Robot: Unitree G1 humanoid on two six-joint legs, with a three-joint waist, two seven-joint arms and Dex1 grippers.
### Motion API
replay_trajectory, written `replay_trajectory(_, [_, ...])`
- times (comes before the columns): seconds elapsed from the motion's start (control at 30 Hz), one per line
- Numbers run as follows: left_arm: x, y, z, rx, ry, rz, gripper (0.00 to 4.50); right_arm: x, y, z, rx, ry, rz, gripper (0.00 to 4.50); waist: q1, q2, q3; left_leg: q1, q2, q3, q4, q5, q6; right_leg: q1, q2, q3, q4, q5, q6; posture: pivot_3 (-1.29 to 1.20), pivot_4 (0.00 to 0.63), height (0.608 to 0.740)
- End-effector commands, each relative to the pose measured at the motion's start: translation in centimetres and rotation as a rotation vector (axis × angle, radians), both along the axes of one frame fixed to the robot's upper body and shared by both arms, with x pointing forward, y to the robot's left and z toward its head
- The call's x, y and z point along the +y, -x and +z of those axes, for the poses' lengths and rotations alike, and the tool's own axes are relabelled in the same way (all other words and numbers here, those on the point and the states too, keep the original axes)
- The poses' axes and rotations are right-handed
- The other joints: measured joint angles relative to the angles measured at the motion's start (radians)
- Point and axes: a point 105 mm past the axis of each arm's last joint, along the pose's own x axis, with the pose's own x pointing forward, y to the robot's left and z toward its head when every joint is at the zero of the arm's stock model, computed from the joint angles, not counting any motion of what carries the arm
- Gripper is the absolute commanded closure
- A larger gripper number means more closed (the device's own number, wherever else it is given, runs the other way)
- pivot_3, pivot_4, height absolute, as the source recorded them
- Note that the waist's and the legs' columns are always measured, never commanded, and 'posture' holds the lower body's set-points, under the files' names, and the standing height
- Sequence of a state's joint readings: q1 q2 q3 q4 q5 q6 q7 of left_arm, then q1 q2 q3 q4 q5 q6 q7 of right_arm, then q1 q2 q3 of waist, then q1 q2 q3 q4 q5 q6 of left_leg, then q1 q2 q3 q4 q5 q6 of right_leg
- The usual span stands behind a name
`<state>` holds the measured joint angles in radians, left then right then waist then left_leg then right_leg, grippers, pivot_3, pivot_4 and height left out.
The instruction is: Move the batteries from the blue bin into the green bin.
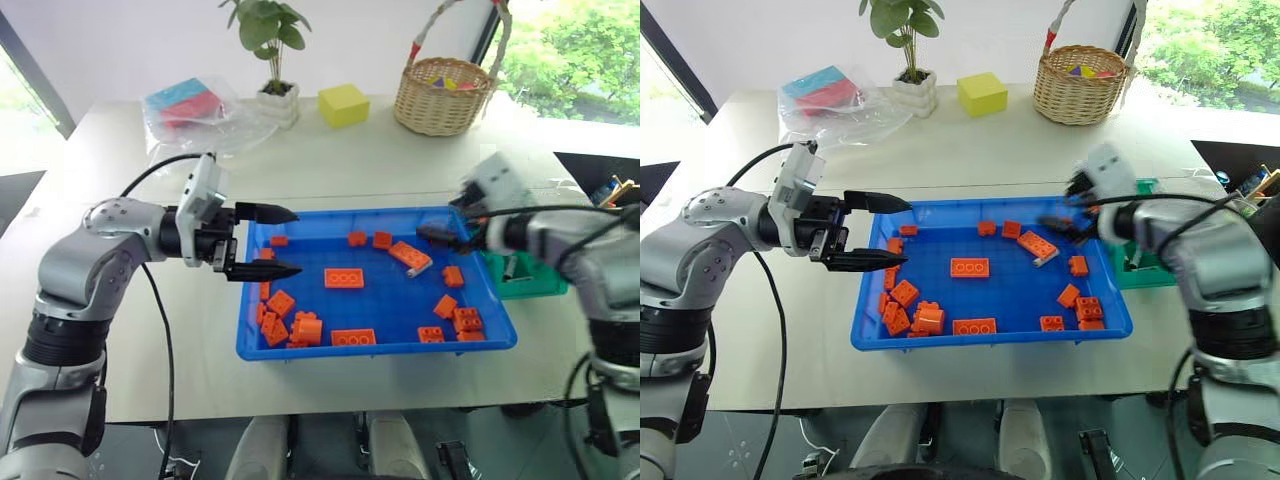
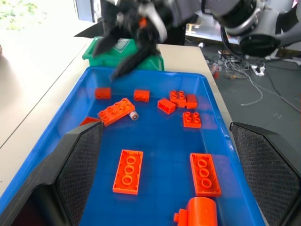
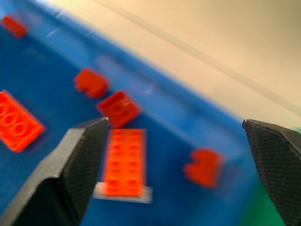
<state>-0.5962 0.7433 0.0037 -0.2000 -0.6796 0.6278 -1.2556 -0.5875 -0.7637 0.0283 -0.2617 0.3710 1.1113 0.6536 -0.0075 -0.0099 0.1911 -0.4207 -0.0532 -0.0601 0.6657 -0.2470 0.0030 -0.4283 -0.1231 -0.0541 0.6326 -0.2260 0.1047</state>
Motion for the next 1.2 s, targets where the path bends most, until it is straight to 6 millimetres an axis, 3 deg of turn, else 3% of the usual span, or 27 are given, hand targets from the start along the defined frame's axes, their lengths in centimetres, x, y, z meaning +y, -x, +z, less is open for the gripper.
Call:
replay_trajectory(0.03, [0.0,0.4,0.8,-0.038,0.006,-0.002,0.00,0.9,0.1,-0.3,-0.017,0.032,0.003,0.05,0.004,0.000,0.000,0.000,0.000,0.000,0.000,0.000,0.000,0.000,0.000,0.000,0.000,0.000,0.000,0.00,0.150,0.702])
replay_trajectory(0.53, [0.0,0.4,0.8,-0.039,0.010,0.010,0.00,0.3,-1.3,-3.9,0.053,0.064,-0.034,0.05,-0.005,0.000,0.000,0.000,-0.001,0.000,0.000,0.000,0.000,0.000,0.000,0.000,0.000,0.000,0.000,0.00,0.150,0.702])
replay_trajectory(0.63, [0.0,0.4,0.9,-0.042,0.010,0.010,0.00,0.4,-1.3,-4.3,0.060,0.058,-0.034,0.88,-0.004,0.000,0.000,0.000,-0.001,0.000,0.000,0.000,0.000,0.000,0.000,0.000,0.000,0.000,0.000,0.00,0.150,0.702])
replay_trajectory(0.77, [0.0,0.2,1.0,-0.046,0.011,0.012,0.00,0.5,-1.2,-4.4,0.061,0.056,-0.035,2.97,-0.004,0.000,0.000,0.000,-0.001,0.000,0.000,0.000,0.000,0.000,0.000,0.000,0.001,0.000,0.000,0.00,0.150,0.702])
replay_trajectory(0.8, [0.0,0.2,1.0,-0.046,0.011,0.012,0.00,0.5,-1.2,-4.3,0.057,0.055,-0.034,3.30,-0.004,0.000,0.000,0.000,-0.001,0.000,0.000,0.000,0.000,0.000,0.000,0.000,0.001,0.000,0.000,0.00,0.150,0.702])
replay_trajectory(0.87, [0.1,0.2,1.0,-0.047,0.011,0.012,0.00,1.1,-1.3,-3.3,0.023,0.028,-0.014,3.27,-0.004,0.000,0.000,0.000,-0.001,0.000,0.000,0.000,0.000,0.000,0.000,0.000,0.001,0.000,0.000,0.00,0.150,0.702])
replay_trajectory(1.0, [0.0,0.2,0.9,-0.046,0.009,0.010,0.00,4.2,-0.1,-1.2,-0.019,-0.057,0.126,3.27,-0.005,0.000,0.000,0.000,-0.001,0.000,0.000,0.000,0.000,0.000,0.000,0.000,0.001,0.000,0.000,0.00,0.150,0.702])
replay_trajectory(1.2, [-0.1,0.0,1.0,-0.051,0.011,0.006,0.00,7.7,2.0,-2.8,0.064,-0.089,0.232,3.27,-0.004,0.000,0.000,0.001,0.000,0.000,0.000,0.000,0.000,0.000,0.001,0.000,0.001,0.000,0.000,0.00,0.150,0.702])
